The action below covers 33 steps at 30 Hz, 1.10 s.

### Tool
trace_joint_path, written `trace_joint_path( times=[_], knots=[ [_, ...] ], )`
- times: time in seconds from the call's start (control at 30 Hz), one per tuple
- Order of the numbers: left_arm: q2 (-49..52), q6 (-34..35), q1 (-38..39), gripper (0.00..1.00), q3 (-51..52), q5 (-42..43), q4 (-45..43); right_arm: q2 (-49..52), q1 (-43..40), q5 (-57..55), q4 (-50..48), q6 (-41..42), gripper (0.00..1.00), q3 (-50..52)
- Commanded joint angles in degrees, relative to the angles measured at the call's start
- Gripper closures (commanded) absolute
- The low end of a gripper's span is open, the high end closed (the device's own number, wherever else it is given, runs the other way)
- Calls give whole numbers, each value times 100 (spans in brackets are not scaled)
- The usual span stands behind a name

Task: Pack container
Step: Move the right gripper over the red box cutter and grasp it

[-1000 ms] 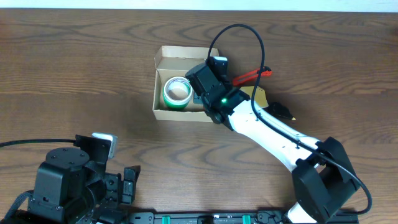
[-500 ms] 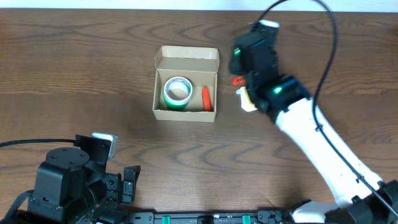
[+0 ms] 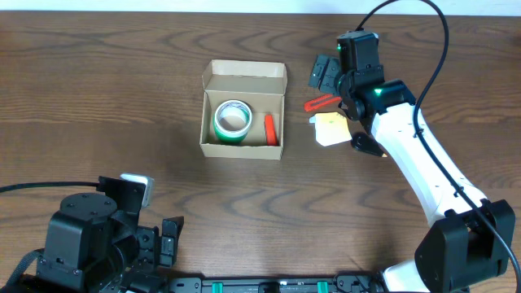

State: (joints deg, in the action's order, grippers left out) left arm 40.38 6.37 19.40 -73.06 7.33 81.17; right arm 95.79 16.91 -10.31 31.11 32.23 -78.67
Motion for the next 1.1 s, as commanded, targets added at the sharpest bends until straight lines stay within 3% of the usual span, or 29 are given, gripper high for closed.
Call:
trace_joint_path(
  times=[0.0, 0.1, 0.23, 0.43, 0.6, 1.07],
  knots=[
    [7, 28, 13, 5, 11, 15, 20, 216, -122, 120, 372, 1099, 1, -168],
    [7, 28, 13, 5, 11, 13, 20, 638, -267, 142, 1176, 1362, 1, -872],
    [7, 28, 13, 5, 11, 15, 20, 1552, -369, 109, 2610, 1360, 1, -2601],
    [7, 28, 13, 5, 11, 13, 20, 2863, -457, 317, 3606, 1585, 1, -4343],
    [7, 28, 13, 5, 11, 13, 20, 3515, -645, 920, 3598, 1867, 2, -4518],
    [7, 28, 13, 5, 11, 13, 20, 4376, -785, 1104, 3307, 1967, 7, -4516]
  ],
)
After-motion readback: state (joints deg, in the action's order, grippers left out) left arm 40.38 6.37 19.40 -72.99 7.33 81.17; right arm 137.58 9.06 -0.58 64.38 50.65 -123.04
